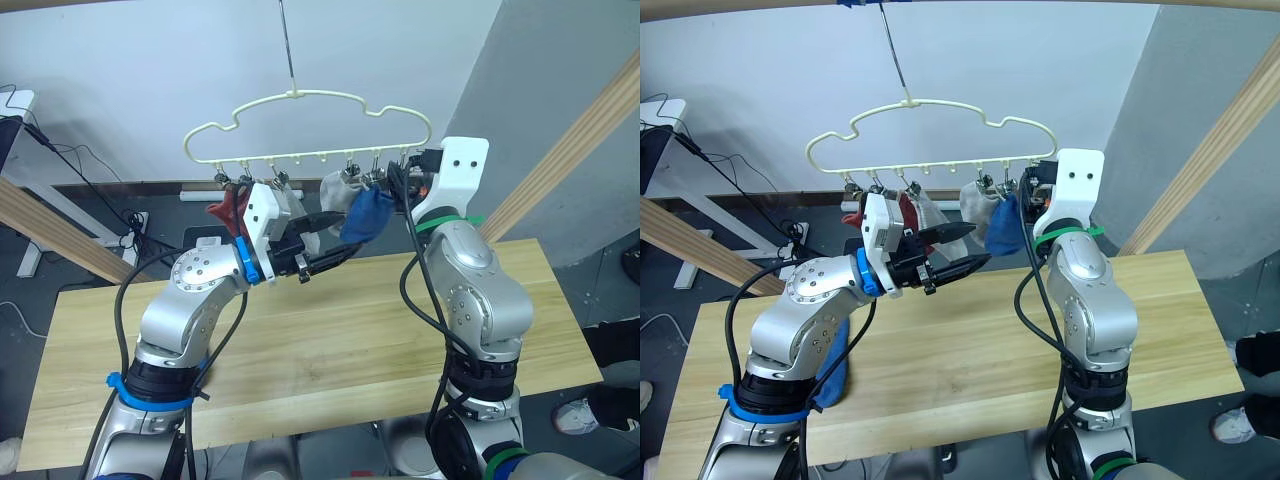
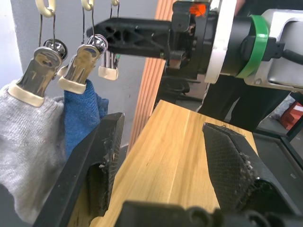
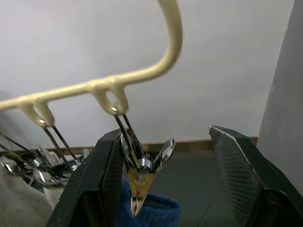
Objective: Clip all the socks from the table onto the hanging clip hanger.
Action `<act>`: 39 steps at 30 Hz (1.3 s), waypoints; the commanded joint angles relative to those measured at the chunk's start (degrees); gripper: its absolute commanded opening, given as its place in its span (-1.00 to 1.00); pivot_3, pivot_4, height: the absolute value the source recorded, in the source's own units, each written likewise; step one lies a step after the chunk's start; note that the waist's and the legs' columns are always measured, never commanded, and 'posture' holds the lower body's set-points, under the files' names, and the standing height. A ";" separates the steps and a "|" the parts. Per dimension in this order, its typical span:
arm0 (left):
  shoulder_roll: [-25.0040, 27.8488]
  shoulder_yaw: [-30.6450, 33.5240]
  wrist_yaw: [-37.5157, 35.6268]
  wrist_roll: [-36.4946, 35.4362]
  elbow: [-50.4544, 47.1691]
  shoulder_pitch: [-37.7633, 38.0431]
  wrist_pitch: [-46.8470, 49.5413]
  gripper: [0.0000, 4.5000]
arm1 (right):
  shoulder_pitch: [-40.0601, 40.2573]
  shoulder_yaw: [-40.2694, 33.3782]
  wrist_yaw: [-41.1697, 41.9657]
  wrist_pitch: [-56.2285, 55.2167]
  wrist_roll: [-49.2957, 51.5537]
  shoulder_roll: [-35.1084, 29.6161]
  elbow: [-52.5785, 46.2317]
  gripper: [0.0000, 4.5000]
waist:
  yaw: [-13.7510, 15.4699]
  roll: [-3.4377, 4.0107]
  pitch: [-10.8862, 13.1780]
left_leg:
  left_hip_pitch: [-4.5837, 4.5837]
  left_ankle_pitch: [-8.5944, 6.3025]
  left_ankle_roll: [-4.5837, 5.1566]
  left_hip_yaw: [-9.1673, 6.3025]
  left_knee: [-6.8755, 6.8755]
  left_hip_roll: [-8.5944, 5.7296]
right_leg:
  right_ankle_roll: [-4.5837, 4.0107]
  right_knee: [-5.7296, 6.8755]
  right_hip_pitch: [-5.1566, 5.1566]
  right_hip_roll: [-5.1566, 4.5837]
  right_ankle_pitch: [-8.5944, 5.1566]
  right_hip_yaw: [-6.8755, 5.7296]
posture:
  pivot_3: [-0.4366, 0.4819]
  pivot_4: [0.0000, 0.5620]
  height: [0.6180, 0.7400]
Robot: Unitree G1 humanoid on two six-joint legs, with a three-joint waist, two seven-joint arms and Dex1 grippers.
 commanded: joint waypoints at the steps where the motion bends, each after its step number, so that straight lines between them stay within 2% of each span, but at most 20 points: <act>1: -0.09 0.02 -0.39 0.02 -1.22 -0.75 -1.42 0.29 | -0.27 -0.46 -1.26 0.31 1.83 2.64 -3.26 0.28 | -0.01 0.00 0.00 | 0.00 0.00 0.00 0.00 0.00 0.00 | 0.00 0.00 0.00 0.00 0.00 0.00 | -0.60 -0.06 1.00; 26: 0.00 -0.34 -0.28 0.33 -1.15 -0.35 -1.64 0.29 | 0.03 -0.71 -5.20 -0.37 11.58 3.54 -4.79 0.28 | -0.02 0.00 0.00 | 0.00 0.00 0.01 0.00 0.00 0.00 | 0.00 0.00 0.00 0.01 0.00 -0.01 | -0.60 -0.04 1.00; 29: -0.03 -0.40 -0.30 0.38 -1.14 -0.29 -1.66 0.31 | 0.01 -0.74 -5.70 -0.22 12.25 3.62 -4.85 0.03 | -0.03 0.00 0.00 | 0.00 0.00 0.01 0.00 0.00 0.00 | 0.00 -0.01 0.00 0.01 0.00 -0.01 | -0.60 -0.04 1.00; 33: -0.09 -0.50 -0.27 0.49 -1.16 -0.18 -1.75 0.31 | -0.06 -0.62 -6.24 -0.15 12.88 3.48 -5.08 -0.59 | -0.03 0.00 0.00 | 0.00 0.00 0.01 0.00 0.00 0.00 | 0.00 -0.01 0.00 0.01 0.00 -0.01 | -0.61 -0.04 1.00; 36: -0.11 -0.49 -0.27 0.48 -1.19 0.06 -1.73 0.31 | -0.01 -0.42 -6.56 -0.19 13.36 3.17 -5.18 -0.95 | -0.01 0.00 0.00 | 0.00 0.00 0.01 -0.01 0.00 -0.01 | 0.00 -0.01 0.00 0.01 0.00 -0.01 | -0.61 -0.04 1.00; 39: -0.17 -0.36 -0.05 0.50 -1.41 0.41 -1.73 0.31 | -0.01 -0.30 -6.76 -0.26 13.64 2.89 -5.29 -0.99 | -0.02 0.00 0.00 | 0.00 0.00 0.01 -0.01 0.00 -0.01 | 0.00 -0.01 0.00 0.01 0.00 -0.01 | -0.61 -0.04 1.00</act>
